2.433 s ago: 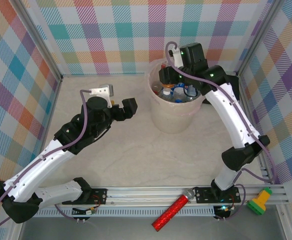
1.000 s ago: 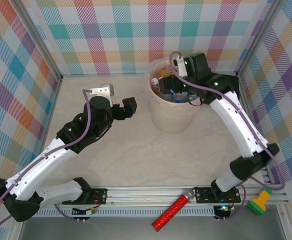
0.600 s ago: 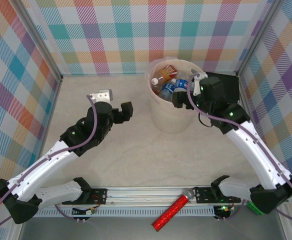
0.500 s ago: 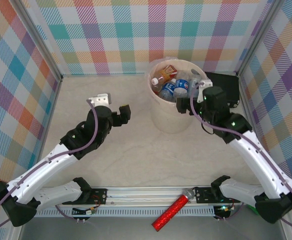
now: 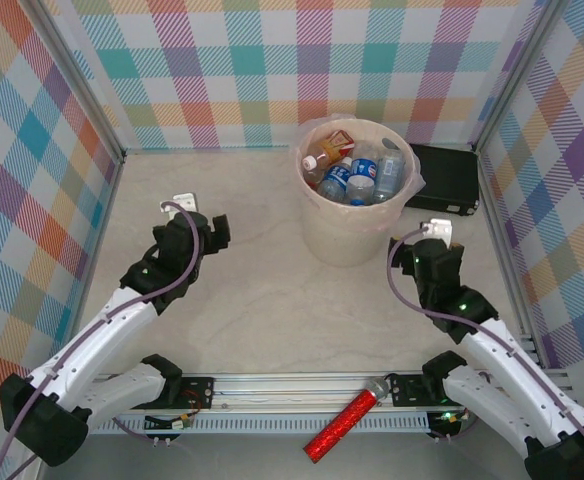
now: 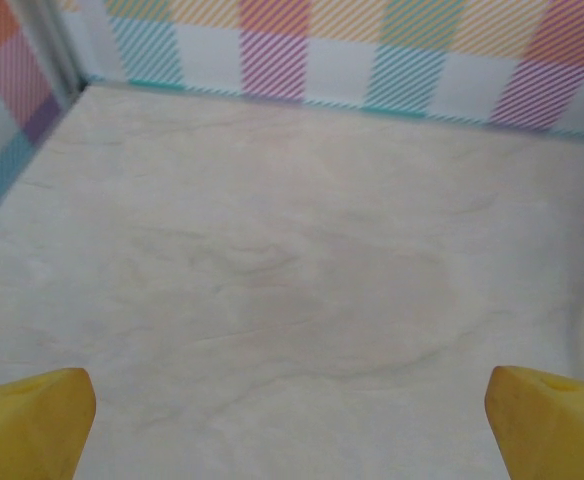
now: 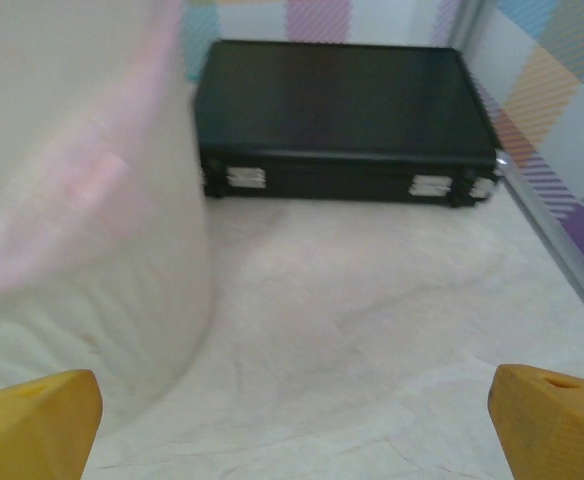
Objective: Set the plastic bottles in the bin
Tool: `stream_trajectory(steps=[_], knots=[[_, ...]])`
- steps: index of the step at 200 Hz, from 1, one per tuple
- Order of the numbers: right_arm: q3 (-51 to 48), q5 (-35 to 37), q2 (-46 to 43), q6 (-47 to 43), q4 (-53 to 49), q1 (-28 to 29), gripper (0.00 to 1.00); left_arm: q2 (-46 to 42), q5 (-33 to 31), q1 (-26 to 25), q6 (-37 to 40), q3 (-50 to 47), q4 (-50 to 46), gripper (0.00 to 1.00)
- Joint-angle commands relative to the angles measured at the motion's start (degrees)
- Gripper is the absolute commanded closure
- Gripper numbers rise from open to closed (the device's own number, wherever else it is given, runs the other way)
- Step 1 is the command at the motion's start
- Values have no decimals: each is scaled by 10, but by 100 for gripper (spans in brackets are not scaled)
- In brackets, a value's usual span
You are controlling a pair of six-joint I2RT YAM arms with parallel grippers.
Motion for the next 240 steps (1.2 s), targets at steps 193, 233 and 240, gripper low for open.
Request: stream_trajectory(steps=[193,233,240], knots=[[-164,-275,411,-113,723,-248,1,294,258,274,90,-211,565,0],[-192,-300,464,-119,836,-254,1,314,363,274,132,-234,634,0],[-182,-301,454,-116,793,-256,1,319,373,274,138,-233,641,1]])
